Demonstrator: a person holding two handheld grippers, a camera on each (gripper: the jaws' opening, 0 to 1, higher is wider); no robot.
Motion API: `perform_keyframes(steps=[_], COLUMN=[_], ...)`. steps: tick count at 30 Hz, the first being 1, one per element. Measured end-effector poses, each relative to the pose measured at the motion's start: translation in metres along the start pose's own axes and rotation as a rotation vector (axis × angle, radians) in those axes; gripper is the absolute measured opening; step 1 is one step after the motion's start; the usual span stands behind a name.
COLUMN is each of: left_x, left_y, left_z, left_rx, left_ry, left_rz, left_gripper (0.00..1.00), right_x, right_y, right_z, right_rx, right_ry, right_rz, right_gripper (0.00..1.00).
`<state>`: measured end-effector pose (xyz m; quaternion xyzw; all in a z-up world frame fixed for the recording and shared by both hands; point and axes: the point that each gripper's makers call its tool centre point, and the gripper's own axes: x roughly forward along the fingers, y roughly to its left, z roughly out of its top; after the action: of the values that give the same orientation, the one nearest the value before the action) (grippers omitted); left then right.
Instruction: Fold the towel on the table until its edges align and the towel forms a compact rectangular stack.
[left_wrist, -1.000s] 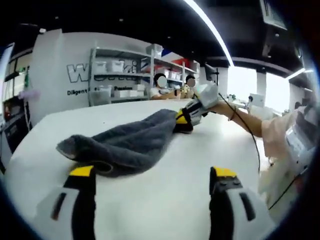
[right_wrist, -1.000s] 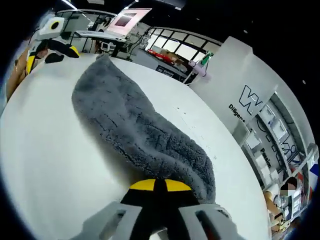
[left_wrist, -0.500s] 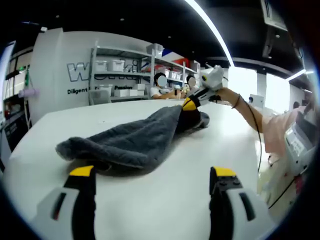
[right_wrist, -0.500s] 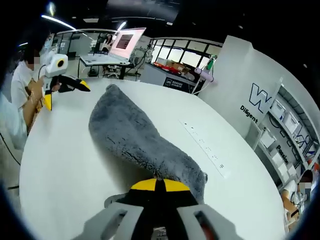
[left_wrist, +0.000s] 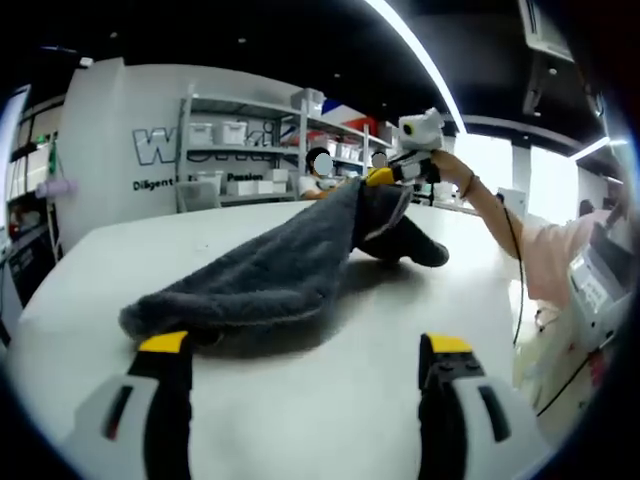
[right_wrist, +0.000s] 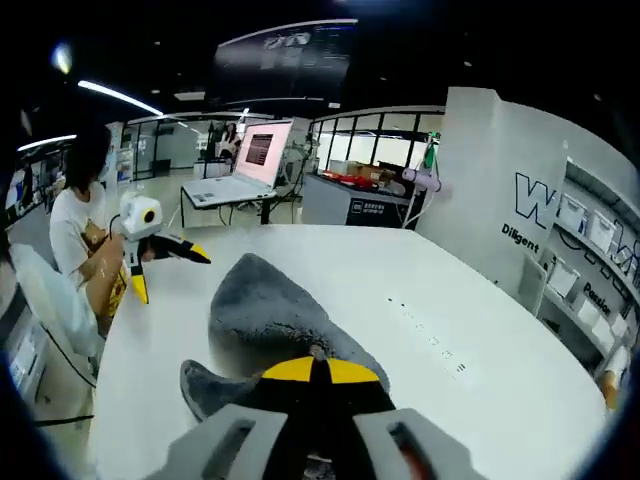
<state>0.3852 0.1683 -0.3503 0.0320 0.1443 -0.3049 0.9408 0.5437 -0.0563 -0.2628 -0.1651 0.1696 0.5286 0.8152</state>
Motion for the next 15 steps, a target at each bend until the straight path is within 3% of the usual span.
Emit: perform_keyframes(steps=[6,15], left_x=[0.000,0.008], left_y=[-0.001,-0.004], left_z=[-0.003,-0.005], left_rx=[-0.002,0.023], left_ry=[0.007,0.040], left_rz=[-0.005,-0.018], left_gripper=[0.99,0.98], right_x=[0.027,0.051], right_y=[-0.054,-0.105], right_z=[-0.045,-0.089], right_rx=[0.168,0.295], right_ry=[0.018,0.051], right_rz=[-0.076,-0.176], right_gripper=[0.02,0.02])
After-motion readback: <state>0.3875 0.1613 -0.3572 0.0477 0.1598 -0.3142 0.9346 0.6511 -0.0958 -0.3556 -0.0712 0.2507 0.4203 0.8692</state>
